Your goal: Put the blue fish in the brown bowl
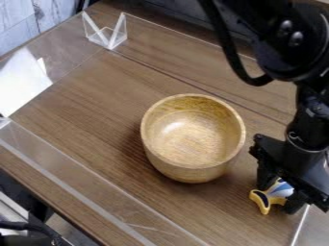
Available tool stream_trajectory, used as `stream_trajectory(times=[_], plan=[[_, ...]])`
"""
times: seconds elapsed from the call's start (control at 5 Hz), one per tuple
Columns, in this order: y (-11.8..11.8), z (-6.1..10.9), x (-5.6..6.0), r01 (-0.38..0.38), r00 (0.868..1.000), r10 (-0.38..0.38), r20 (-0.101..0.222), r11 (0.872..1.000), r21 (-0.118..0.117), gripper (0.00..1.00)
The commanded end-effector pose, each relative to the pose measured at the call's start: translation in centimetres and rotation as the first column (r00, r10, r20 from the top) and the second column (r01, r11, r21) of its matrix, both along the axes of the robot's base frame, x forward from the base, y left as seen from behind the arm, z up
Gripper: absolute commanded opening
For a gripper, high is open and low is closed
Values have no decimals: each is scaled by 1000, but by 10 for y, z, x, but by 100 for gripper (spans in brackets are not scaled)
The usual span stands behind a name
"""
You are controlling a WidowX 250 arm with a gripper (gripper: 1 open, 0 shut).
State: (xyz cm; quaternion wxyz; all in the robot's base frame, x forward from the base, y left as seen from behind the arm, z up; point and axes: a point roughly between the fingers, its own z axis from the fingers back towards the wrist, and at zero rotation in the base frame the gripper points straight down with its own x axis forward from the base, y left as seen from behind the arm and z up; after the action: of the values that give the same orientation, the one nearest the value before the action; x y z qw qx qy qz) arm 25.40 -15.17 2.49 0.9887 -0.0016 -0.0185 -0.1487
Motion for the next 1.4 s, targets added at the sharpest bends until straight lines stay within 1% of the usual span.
stream_trajectory(times=[0.0,1.2], plan=[[-6,10,4,4,1000,-4,29,1000,-21,0],[-7,10,5,-24,1000,25,4,999,-24,0]])
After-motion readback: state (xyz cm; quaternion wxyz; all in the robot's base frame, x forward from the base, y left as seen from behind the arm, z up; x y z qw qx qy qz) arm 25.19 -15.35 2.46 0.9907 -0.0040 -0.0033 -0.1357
